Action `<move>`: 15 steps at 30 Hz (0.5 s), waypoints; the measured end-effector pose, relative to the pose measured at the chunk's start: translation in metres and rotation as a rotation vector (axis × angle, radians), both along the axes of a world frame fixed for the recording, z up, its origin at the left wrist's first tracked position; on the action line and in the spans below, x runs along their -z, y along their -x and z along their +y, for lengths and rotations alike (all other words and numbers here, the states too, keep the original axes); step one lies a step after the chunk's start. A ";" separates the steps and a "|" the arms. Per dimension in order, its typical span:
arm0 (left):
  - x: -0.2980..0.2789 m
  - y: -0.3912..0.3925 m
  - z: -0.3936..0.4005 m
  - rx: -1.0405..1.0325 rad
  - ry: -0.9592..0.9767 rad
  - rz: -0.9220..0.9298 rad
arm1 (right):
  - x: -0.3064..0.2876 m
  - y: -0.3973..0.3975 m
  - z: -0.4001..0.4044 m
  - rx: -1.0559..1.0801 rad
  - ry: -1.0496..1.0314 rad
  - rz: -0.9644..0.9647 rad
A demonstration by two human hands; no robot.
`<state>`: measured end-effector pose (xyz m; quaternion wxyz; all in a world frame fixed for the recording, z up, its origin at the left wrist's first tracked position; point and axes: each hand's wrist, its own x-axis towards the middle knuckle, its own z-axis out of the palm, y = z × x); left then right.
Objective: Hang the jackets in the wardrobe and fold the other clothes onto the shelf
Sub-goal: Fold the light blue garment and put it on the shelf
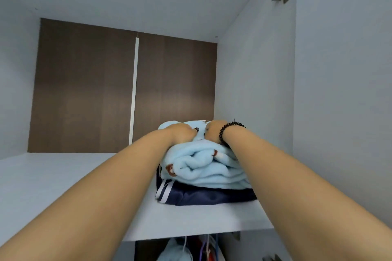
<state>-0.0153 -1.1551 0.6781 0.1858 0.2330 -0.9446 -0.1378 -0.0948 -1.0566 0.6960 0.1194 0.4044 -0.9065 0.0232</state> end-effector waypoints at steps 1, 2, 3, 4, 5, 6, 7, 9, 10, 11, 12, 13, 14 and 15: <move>-0.001 -0.008 0.002 -0.003 0.030 -0.008 | -0.001 -0.003 0.006 0.004 0.055 -0.007; -0.003 -0.018 0.005 0.003 0.074 -0.019 | -0.002 -0.008 0.013 0.015 0.116 -0.006; -0.004 -0.028 0.008 0.006 0.097 -0.031 | -0.001 -0.016 0.022 0.013 0.162 -0.024; -0.003 -0.039 0.011 0.007 0.114 -0.049 | -0.001 -0.025 0.030 0.009 0.200 -0.038; -0.002 -0.050 0.016 0.008 0.114 -0.069 | 0.001 -0.032 0.037 0.006 0.237 -0.043; -0.001 -0.060 0.021 0.012 0.118 -0.077 | 0.003 -0.043 0.045 0.007 0.268 -0.045; 0.001 -0.073 0.026 0.010 0.119 -0.075 | 0.004 -0.053 0.051 -0.001 0.308 -0.053; 0.005 -0.098 0.035 0.016 0.131 -0.063 | 0.009 -0.073 0.064 -0.023 0.381 -0.080; 0.008 -0.112 0.039 0.030 0.138 -0.054 | 0.011 -0.084 0.071 -0.031 0.404 -0.096; 0.012 -0.127 0.043 0.045 0.135 -0.044 | 0.014 -0.095 0.078 -0.036 0.416 -0.092; 0.017 -0.142 0.047 0.062 0.125 -0.034 | 0.019 -0.109 0.084 -0.038 0.415 -0.062; 0.023 -0.156 0.051 0.076 0.112 -0.032 | 0.024 -0.123 0.089 -0.036 0.407 0.004; 0.030 -0.169 0.055 0.091 0.105 -0.034 | 0.031 -0.139 0.094 -0.044 0.404 0.063; 0.037 -0.183 0.059 0.098 0.097 -0.040 | 0.040 -0.153 0.097 -0.053 0.409 0.106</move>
